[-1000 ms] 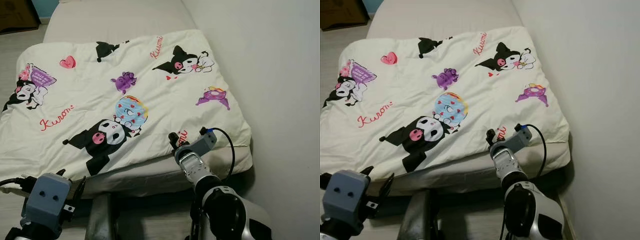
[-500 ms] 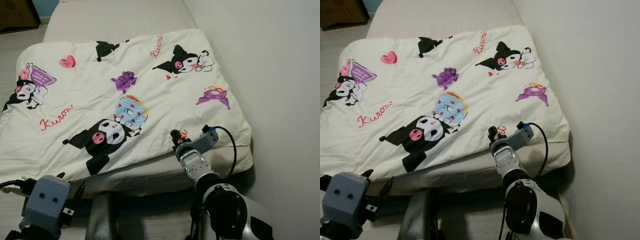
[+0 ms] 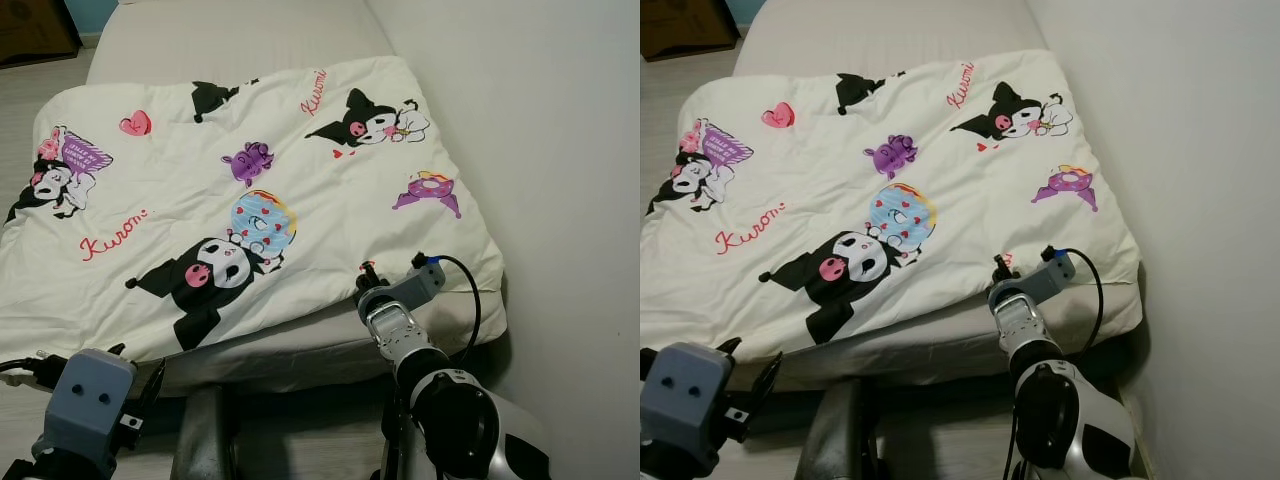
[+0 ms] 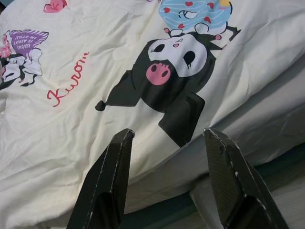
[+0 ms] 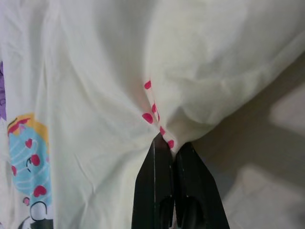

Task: Clean up the room

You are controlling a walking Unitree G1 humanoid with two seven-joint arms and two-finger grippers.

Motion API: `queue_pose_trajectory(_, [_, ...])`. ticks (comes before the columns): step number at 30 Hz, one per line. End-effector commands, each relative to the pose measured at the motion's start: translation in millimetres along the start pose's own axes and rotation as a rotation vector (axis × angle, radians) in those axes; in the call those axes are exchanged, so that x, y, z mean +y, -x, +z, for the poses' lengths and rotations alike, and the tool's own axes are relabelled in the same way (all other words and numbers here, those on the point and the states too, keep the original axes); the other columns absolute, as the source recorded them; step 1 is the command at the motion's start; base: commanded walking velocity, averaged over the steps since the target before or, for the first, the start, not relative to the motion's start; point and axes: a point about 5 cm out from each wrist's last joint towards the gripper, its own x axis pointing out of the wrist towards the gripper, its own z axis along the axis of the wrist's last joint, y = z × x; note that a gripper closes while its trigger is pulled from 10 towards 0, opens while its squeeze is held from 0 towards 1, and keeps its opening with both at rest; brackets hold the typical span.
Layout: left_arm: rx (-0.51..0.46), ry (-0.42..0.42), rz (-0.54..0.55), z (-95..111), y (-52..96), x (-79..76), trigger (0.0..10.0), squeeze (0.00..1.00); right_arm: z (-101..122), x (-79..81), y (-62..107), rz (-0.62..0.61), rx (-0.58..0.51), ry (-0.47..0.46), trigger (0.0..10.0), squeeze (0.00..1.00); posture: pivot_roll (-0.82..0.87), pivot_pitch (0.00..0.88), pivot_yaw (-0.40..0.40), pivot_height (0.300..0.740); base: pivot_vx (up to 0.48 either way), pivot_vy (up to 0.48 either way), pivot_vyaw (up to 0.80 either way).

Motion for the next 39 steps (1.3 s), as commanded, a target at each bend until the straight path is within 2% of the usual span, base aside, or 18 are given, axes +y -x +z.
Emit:
queue_pose_trajectory(1, [0.029,-0.015,-0.01,-3.3,1.6,3.0,10.0,0.0,-5.7,-9.0,1.6,-0.029,0.024,0.075,0.0,0.0,0.29,0.31,-0.018,0.541,0.0,0.0,0.0])
queue_pose_trajectory(3, [0.029,-0.016,-0.011,-3.9,0.8,3.6,10.0,0.0,-6.5,-8.6,1.6,-0.033,0.036,0.134,0.0,0.0,0.28,0.309,-0.019,0.541,0.0,0.0,0.0])
queue_pose_trajectory(4, [0.029,-0.019,-0.011,-4.4,-0.1,4.4,10.0,0.0,-7.7,-8.7,1.5,-0.045,0.058,0.251,0.0,0.0,0.27,0.308,-0.02,0.541,0.0,0.0,0.0])
queue_pose_trajectory(7, [0.029,-0.019,-0.011,-4.4,-0.1,4.4,10.0,0.0,-7.7,-8.7,1.5,-0.045,0.058,0.251,0.0,0.0,0.27,0.308,-0.02,0.541,0.0,0.0,0.0])
queue_pose_trajectory(8, [0.028,-0.021,-0.008,-4.7,-1.0,5.7,10.0,0.0,-8.4,-9.2,1.5,-0.061,0.079,0.388,0.0,0.0,0.27,0.308,-0.018,0.541,0.0,0.0,0.0])
queue_pose_trajectory(9, [0.028,-0.021,-0.008,-4.7,-1.0,5.7,10.0,0.0,-8.4,-9.2,1.5,-0.061,0.079,0.388,0.0,0.0,0.27,0.308,-0.018,0.541,0.0,0.0,0.0])
queue_pose_trajectory(10, [0.026,-0.026,-0.013,-5.5,-2.1,7.2,10.0,0.0,-6.4,-8.3,0.9,-0.07,0.101,0.6,0.0,0.0,0.23,0.301,-0.024,0.541,0.0,0.0,0.0])
queue_pose_trajectory(12, [0.026,-0.026,-0.013,-5.5,-2.1,7.2,10.0,0.0,-6.4,-8.3,0.9,-0.07,0.101,0.6,0.0,0.0,0.23,0.301,-0.024,0.541,0.0,0.0,0.0])
queue_pose_trajectory(15, [0.027,-0.037,-0.045,-8.2,-3.3,7.2,10.0,0.0,-0.9,-9.8,0.2,-0.058,0.163,1.056,0.0,0.0,0.2,0.289,-0.024,0.541,0.0,0.0,0.0])
queue_pose_trajectory(18, [0.027,-0.037,-0.045,-8.2,-3.3,7.2,10.0,0.0,-0.9,-9.8,0.2,-0.058,0.163,1.056,0.0,0.0,0.2,0.289,-0.024,0.541,0.0,0.0,0.0])
queue_pose_trajectory(20, [0.028,-0.036,-0.049,-8.8,-3.7,7.1,10.0,0.0,-0.7,-11.5,0.4,-0.049,0.185,1.126,0.0,0.0,0.2,0.288,-0.023,0.541,0.0,0.0,0.0])
queue_pose_trajectory(21, [0.027,-0.036,-0.05,-9.1,-4.6,6.9,10.0,0.0,-1.0,-13.5,0.8,-0.029,0.211,1.22,0.0,0.0,0.2,0.288,-0.026,0.541,0.0,0.0,0.0])
queue_pose_trajectory(22, [0.027,-0.036,-0.05,-9.1,-4.6,6.9,10.0,0.0,-1.0,-13.5,0.8,-0.029,0.211,1.22,0.0,0.0,0.2,0.288,-0.026,0.541,0.0,0.0,0.0])
queue_pose_trajectory(24, [0.024,-0.039,-0.061,-8.1,-5.5,5.9,10.0,0.0,-1.9,-20.5,2.2,0.025,0.286,1.465,0.0,0.0,0.2,0.287,-0.025,0.541,0.0,0.0,0.0])
queue_pose_trajectory(31, [0.025,-0.041,-0.074,-8.4,-4.2,6.1,10.0,0.0,-2.4,-27.8,4.0,0.076,0.376,1.679,0.0,0.0,0.2,0.286,-0.027,0.541,0.0,0.0,0.0])
queue_pose_trajectory(34, [0.029,-0.042,-0.081,-9.1,-2.1,6.9,10.0,0.0,0.5,-36.6,6.0,0.121,0.467,1.863,0.0,0.0,0.2,0.284,-0.028,0.541,0.0,0.0,0.0])
queue_pose_trajectory(38, [0.03,-0.042,-0.083,-9.5,-1.5,7.2,10.0,0.0,1.4,-40.9,7.2,0.144,0.517,1.93,0.0,0.0,0.2,0.282,-0.028,0.541,0.0,0.0,0.0])
queue_pose_trajectory(39, [0.032,-0.043,-0.085,-9.9,-1.2,7.3,10.0,0.0,1.9,-45.1,8.7,0.174,0.57,2.002,0.0,0.0,0.2,0.281,-0.028,0.541,0.0,0.0,0.0])
